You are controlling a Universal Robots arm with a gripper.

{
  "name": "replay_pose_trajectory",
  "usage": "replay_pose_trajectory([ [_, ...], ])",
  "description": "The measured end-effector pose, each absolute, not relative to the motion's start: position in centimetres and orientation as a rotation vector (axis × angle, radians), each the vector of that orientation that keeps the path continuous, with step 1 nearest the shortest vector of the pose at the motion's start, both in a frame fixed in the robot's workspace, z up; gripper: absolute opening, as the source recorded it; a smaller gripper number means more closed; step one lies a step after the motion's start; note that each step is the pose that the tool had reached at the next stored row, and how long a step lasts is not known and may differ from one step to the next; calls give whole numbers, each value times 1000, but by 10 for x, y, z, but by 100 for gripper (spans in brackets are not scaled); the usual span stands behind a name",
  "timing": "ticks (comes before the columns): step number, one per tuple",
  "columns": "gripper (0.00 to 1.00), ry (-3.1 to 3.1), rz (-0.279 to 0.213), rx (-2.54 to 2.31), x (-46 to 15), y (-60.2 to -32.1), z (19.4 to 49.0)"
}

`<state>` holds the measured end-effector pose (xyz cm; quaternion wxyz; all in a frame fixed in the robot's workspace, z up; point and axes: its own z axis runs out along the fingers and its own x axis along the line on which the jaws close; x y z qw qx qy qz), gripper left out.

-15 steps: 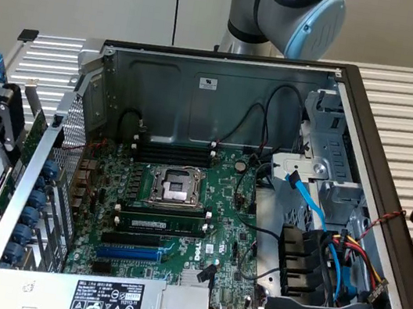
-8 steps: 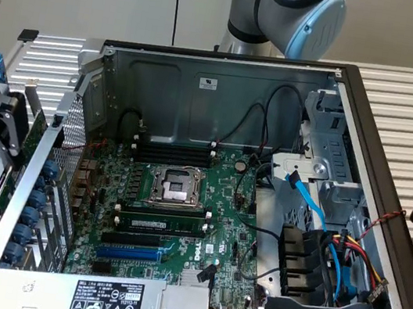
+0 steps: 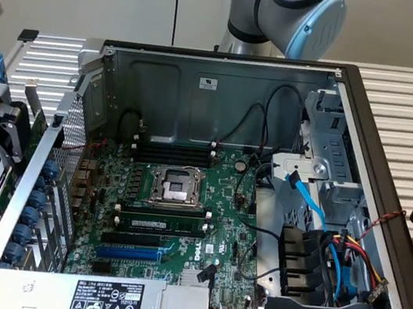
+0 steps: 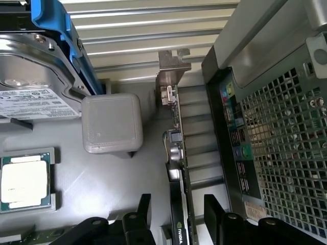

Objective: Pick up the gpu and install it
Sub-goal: 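Pick up the gpu and move the gpu toward the slot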

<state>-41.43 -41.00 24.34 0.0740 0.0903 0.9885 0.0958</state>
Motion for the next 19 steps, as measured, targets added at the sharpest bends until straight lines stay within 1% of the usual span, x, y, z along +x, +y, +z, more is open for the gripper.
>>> replay_pose_trajectory([
  [7, 53, 2965, 305, 284, -411, -410, 237],
  [19, 53, 2970, 305, 286, -409, -410, 234],
])
